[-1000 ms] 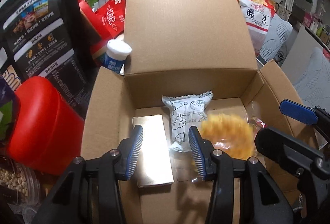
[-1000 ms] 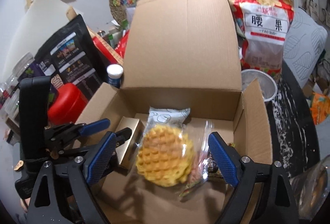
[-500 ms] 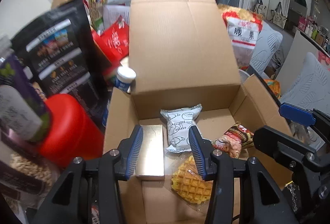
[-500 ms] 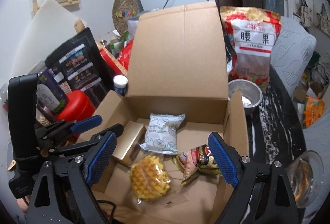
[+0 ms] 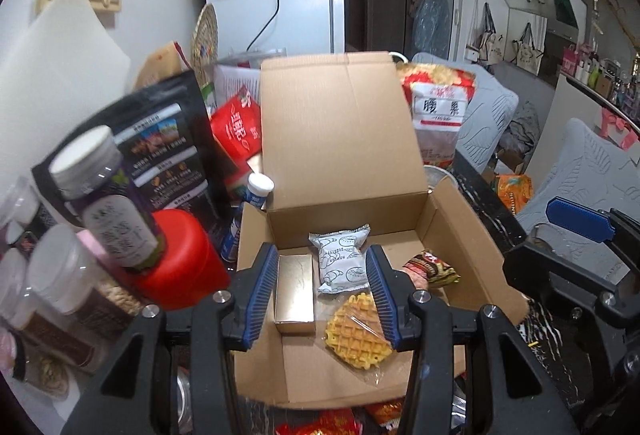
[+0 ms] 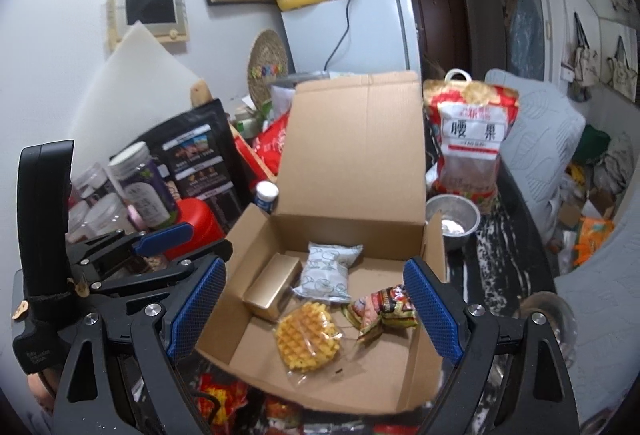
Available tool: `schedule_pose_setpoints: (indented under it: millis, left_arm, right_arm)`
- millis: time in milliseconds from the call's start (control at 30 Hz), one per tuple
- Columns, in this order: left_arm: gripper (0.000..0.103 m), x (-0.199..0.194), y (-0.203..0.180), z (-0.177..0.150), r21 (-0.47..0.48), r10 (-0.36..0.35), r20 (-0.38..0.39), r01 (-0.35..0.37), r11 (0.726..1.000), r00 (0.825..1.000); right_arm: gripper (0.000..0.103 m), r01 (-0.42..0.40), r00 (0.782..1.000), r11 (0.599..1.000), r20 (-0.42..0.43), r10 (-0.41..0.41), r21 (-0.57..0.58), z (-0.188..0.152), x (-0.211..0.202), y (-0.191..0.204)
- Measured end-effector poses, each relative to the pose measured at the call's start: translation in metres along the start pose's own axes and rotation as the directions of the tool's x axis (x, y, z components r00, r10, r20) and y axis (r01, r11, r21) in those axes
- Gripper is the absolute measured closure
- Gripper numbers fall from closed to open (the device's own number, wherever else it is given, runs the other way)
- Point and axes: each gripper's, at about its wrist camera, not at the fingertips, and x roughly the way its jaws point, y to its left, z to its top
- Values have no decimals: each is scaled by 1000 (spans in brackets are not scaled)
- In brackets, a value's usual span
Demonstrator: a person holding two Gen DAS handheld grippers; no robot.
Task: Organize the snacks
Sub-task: 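Withdraw both tools from the box back over the table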
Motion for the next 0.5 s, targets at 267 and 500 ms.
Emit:
schedule_pose_setpoints:
  millis: [267,500]
  left_arm:
    - [57,-50,-6,-4,1,-3,61,3,1000,998]
    - [57,-90,-14,-15,21,-22,104,20,1000,994]
  right_arm:
    - [11,3,998,1000,63,-1,-20,-5,-53,15]
    - [11,6,995,999,104,-1,-47,-17,-94,30]
